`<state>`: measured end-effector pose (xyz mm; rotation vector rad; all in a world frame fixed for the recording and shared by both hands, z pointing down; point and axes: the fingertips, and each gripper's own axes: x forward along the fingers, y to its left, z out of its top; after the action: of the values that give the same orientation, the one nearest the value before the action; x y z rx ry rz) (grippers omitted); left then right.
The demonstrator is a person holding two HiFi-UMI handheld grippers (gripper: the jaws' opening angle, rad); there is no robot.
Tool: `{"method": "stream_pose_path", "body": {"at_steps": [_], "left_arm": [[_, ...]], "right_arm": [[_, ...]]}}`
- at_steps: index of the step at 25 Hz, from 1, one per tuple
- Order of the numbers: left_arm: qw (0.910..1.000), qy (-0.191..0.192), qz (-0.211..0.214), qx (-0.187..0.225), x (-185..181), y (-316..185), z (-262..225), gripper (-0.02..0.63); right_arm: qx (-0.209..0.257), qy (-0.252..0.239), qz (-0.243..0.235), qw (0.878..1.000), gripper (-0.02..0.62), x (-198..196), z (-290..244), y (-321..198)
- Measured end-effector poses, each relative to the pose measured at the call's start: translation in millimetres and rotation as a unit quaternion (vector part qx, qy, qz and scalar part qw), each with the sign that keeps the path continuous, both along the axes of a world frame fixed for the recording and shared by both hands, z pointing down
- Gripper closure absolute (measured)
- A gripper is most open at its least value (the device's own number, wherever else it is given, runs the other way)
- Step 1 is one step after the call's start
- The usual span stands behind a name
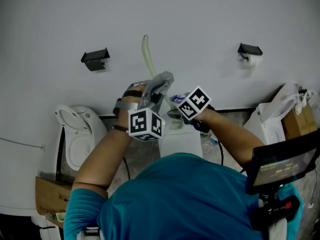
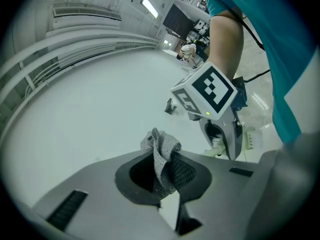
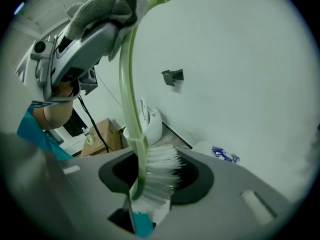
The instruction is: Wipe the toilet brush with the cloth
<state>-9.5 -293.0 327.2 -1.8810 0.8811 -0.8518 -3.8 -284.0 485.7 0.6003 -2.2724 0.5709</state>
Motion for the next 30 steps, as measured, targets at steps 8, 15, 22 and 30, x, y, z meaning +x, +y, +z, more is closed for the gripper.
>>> {"method": "stream_pose_path", "body": {"at_steps": [8, 15, 22, 30], "left_arm": [[0.9997, -0.001, 0.018, -0.018, 14, 13, 25, 0.568], [0.9993, 0.013, 0.021, -0.029, 15, 24, 34, 0.568], [0.9957, 0.029, 0.023, -0.084, 14, 24, 57, 0.568], [0.9839, 0.078, 0.031, -0.157, 13, 29, 71, 0.568]], "right_arm": [[0.001, -0.039, 0.006, 0.999, 0.433, -7, -11, -2], [-0.007, -0.079, 0.040, 0.996, 0.433, 4, -21, -15], [0.000, -0.104, 0.047, 0.993, 0.433, 6, -36, -20], [0.012, -0.113, 0.039, 0.993, 0.433, 4, -44, -18]]}}
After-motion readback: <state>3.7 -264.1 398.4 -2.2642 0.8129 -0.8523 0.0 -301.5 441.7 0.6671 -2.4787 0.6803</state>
